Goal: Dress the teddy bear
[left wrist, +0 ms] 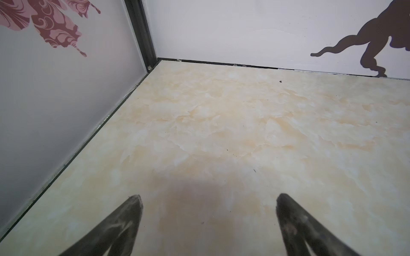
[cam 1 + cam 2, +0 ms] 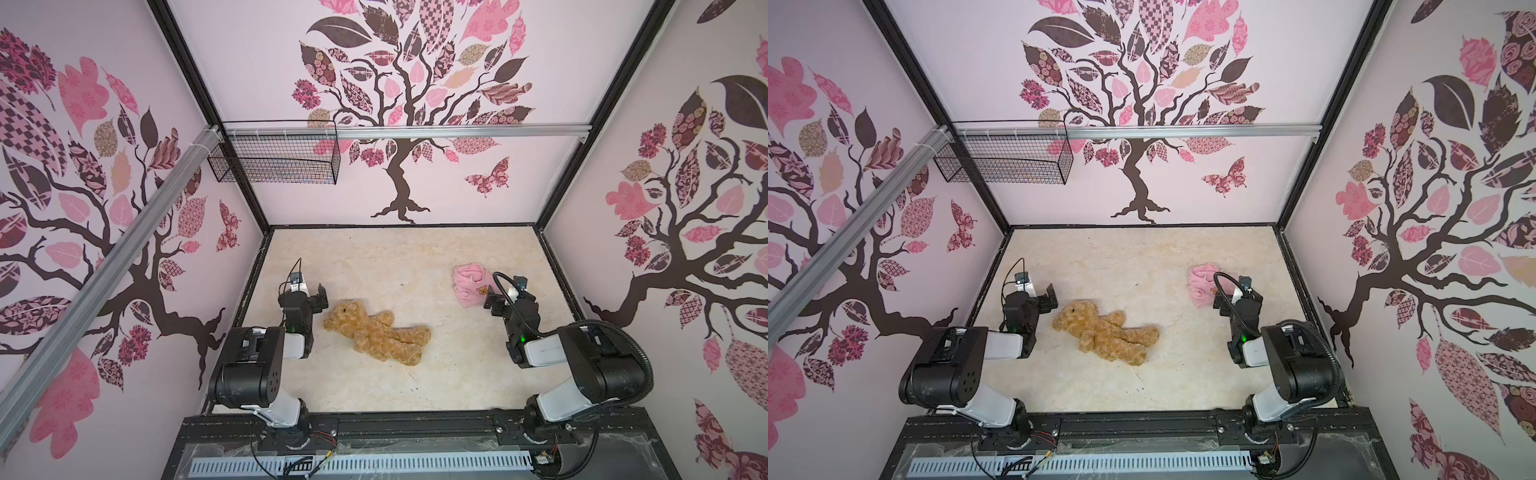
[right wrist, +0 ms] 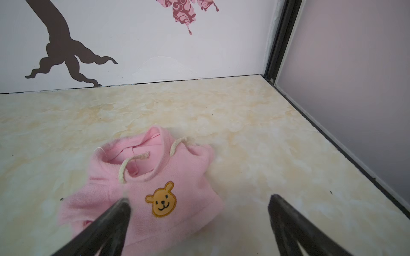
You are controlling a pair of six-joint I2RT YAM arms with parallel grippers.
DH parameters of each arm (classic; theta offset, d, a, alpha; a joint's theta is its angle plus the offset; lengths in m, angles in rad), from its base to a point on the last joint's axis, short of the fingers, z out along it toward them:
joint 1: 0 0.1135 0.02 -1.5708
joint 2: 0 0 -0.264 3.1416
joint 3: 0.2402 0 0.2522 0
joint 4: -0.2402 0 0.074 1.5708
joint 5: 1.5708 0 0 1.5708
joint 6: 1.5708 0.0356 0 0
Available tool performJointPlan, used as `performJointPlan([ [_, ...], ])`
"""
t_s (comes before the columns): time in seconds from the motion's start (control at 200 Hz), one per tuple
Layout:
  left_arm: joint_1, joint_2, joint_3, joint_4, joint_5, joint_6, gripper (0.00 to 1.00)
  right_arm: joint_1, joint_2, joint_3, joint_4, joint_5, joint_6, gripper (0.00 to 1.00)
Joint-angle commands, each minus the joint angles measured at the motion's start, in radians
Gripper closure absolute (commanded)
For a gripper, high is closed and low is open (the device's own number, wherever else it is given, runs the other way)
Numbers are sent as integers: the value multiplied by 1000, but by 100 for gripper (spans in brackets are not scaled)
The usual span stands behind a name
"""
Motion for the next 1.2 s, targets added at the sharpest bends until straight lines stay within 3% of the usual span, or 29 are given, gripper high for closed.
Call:
performJointPlan([
  [0.0, 4, -12, -5, 20, -4, -6, 3, -3, 8, 13, 29, -6, 6, 0],
  [1.195, 14, -15, -13, 33, 15, -7, 3, -3, 5, 1, 48, -6, 0, 0],
])
